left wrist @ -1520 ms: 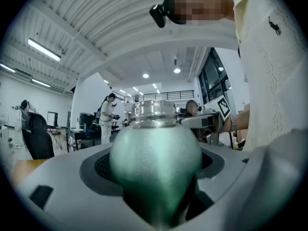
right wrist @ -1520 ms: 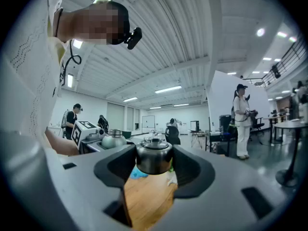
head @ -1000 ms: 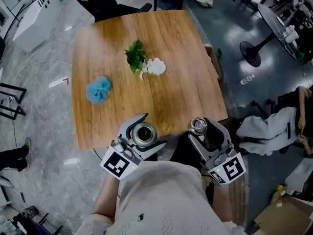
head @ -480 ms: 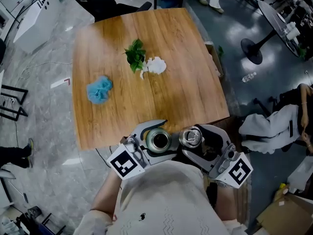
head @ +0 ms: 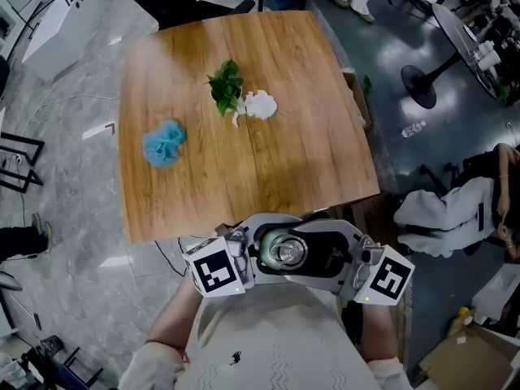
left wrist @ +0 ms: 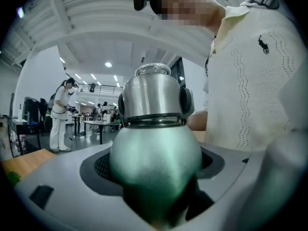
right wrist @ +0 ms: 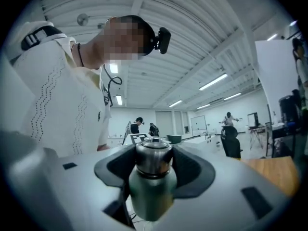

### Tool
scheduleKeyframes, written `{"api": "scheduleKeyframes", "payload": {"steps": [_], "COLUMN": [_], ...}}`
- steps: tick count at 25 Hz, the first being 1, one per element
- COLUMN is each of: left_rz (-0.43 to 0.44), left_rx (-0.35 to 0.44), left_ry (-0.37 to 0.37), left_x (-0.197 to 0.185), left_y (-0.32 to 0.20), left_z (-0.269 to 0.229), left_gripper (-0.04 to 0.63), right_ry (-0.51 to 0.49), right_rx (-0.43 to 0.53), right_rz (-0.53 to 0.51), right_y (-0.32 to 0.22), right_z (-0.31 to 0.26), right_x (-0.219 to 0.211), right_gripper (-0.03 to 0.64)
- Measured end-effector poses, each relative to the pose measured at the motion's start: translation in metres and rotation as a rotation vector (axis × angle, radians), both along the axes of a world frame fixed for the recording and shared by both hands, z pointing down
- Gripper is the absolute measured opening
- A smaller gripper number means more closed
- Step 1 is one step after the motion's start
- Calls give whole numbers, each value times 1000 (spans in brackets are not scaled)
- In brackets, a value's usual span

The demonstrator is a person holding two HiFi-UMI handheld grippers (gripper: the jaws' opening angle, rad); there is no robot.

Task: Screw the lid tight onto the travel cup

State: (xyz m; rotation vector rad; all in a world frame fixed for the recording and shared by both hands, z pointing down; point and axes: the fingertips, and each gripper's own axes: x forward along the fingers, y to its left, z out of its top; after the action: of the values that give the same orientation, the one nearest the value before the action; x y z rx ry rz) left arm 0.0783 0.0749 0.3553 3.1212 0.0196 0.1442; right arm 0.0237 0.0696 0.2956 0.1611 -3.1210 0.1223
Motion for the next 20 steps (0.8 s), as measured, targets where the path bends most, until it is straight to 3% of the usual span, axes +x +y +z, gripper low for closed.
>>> {"api": "scheduleKeyframes", "payload": {"steps": [3,6,8,10,12,15,18,20], "left_rz": [-168,-470,-572,-547,-483,-331,-123,-55], "left_rx": [28,85,87,55,53,63,62,46], "left_ry": [-1,-65,-93,-59,-31,-38,37,72], "left_x": [-1,-10,-13,-12,-11,-10,-7,-6], "left_y": [-23,-61,-76,-76,-69,-47,-22,-12], "left_z": [0,6,13,15,12,12,-4,-12], "left_gripper": [405,405,405,405,405,405,405,405], "right_ry": [-35,-16,20,37,4,-20,24,6], "right_rx": [17,64,83,47,-39,-73,-25,0], "right_rz": [123,405,562,577,507,310,72,-2], "right_y": [-16,-41,-50,-48,-46,-36,-15,-7], "right_z": [-4,-3,4,15,18,12,10,4], "right_x": [-1,-2,-4,-4,1,7,4,2], "right_gripper": [249,249,249,258,278,290,288,249]}}
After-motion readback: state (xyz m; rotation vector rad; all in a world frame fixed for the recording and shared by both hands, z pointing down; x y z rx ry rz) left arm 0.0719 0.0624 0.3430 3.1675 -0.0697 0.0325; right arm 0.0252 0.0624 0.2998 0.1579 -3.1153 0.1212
